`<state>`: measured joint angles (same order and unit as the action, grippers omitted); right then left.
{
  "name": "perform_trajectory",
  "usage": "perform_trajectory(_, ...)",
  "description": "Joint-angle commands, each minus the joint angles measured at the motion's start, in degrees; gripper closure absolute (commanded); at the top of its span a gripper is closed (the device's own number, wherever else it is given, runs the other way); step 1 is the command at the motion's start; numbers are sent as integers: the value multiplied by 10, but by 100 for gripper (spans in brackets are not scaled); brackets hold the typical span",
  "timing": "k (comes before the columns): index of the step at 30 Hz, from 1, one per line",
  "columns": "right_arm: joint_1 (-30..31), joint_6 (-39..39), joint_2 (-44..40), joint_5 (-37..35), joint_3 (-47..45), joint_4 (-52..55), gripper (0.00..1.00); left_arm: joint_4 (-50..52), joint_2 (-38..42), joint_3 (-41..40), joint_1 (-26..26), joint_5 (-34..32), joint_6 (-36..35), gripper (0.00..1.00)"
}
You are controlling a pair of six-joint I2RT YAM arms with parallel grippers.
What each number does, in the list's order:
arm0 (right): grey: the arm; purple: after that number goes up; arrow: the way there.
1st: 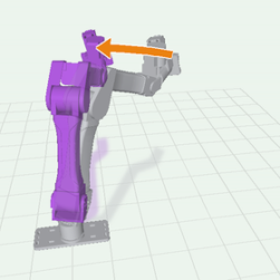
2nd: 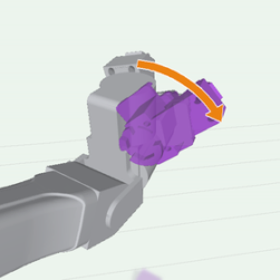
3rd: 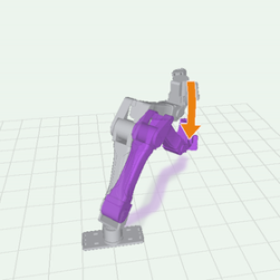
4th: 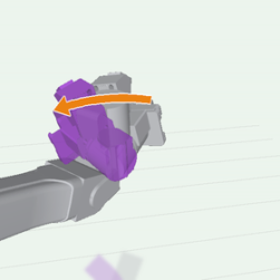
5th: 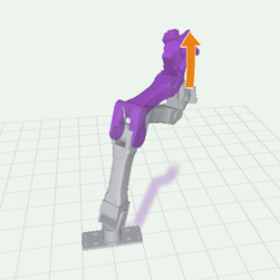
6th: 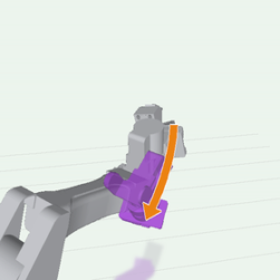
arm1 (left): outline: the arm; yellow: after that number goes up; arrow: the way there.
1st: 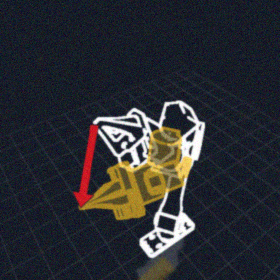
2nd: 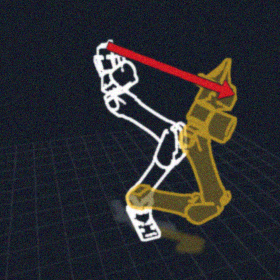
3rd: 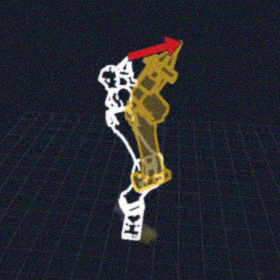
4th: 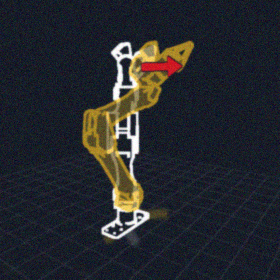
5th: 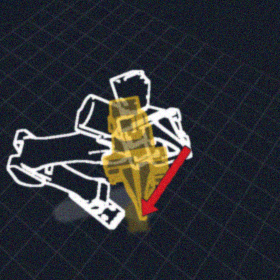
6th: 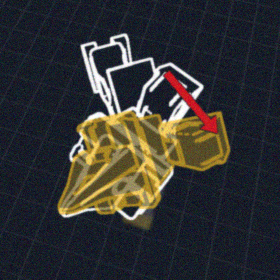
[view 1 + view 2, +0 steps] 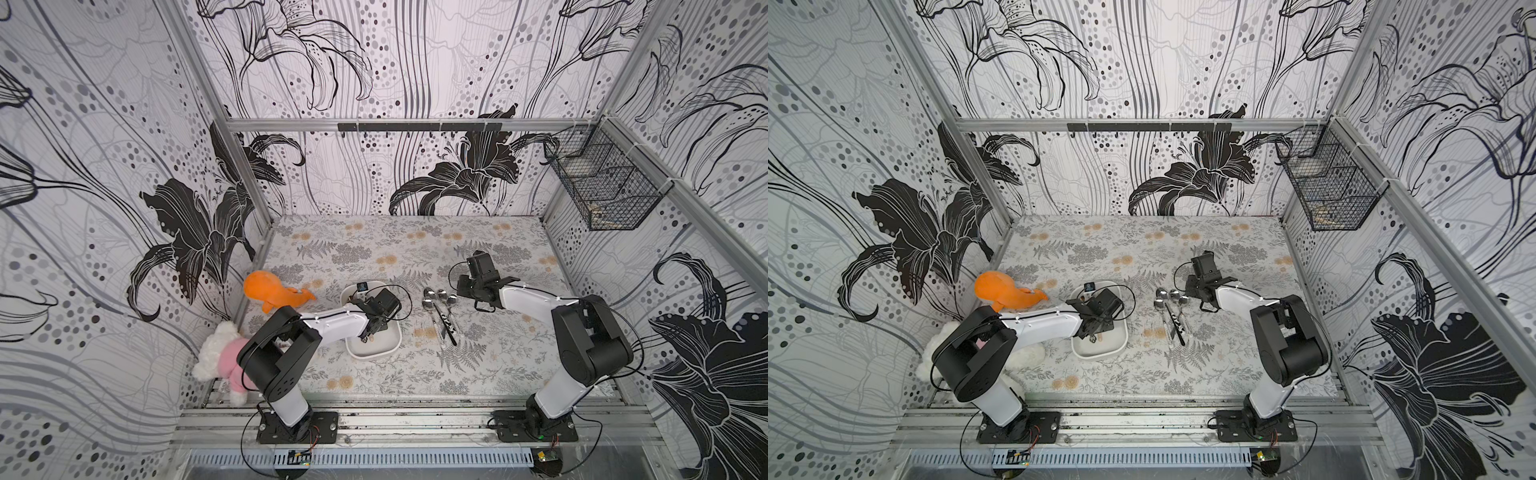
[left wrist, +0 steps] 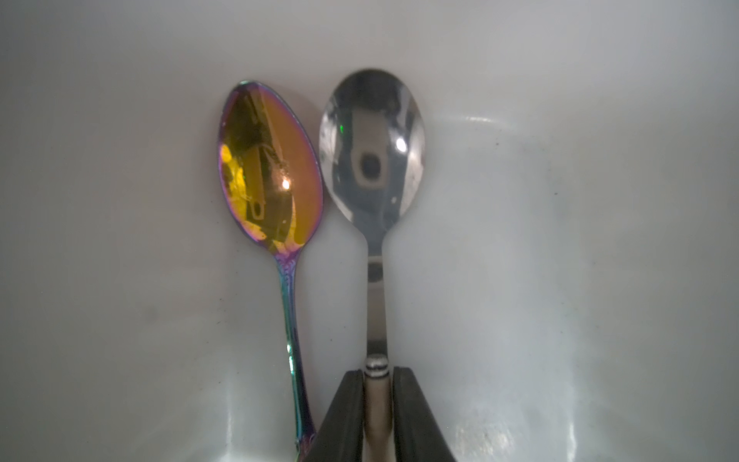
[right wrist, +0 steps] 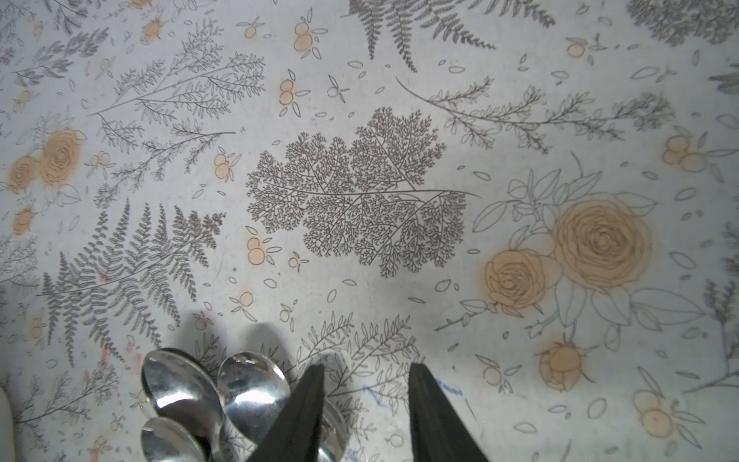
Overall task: Put the spoon into the storage box
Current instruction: Place the spoon in the storage box.
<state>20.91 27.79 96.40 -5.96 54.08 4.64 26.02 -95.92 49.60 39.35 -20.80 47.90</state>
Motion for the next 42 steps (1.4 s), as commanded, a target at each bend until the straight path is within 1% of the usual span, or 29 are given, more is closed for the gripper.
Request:
perform_trajectory(1, 0, 2, 5, 5, 3, -3, 59, 4, 22, -4, -4, -8, -9, 73)
perform_trajectory(5, 0, -1, 0, 5, 3, -3, 59, 26, 49, 4, -5, -13, -14, 66)
perform_trajectory(9, 1, -6, -6, -1, 1, 0, 59, 50, 103, 16, -4, -23, -23, 57)
perform_trajectory(10, 2, -9, -23, 1, 3, 6, 59, 59, 118, 21, -7, -29, -27, 56)
perform_trajectory(12, 5, -13, -33, 10, 6, 16, 59, 83, 144, 30, -12, -41, -35, 55)
perform_trajectory(15, 24, -24, -39, 19, 38, 64, 59, 108, 192, 37, -24, -56, -50, 53)
perform_trajectory(18, 62, -44, -36, 10, 75, 128, 59, 130, 237, 36, -37, -69, -67, 50)
perform_trajectory(22, 106, -49, -30, 20, 95, 192, 60, 141, 282, 24, -46, -93, -82, 48)
perform_trajectory(29, 178, -37, -12, 59, 104, 258, 62, 159, 316, 9, -46, -84, -83, 48)
perform_trajectory(33, 220, -22, 17, 46, 108, 296, 63, 173, 327, 4, -45, -91, -84, 48)
perform_trajectory(36, 240, -9, 25, 39, 101, 310, 63, 171, 335, 3, -45, -82, -88, 47)
perform_trajectory(42, 255, 10, 33, 27, 88, 325, 63, 167, 345, 2, -46, -88, -92, 47)
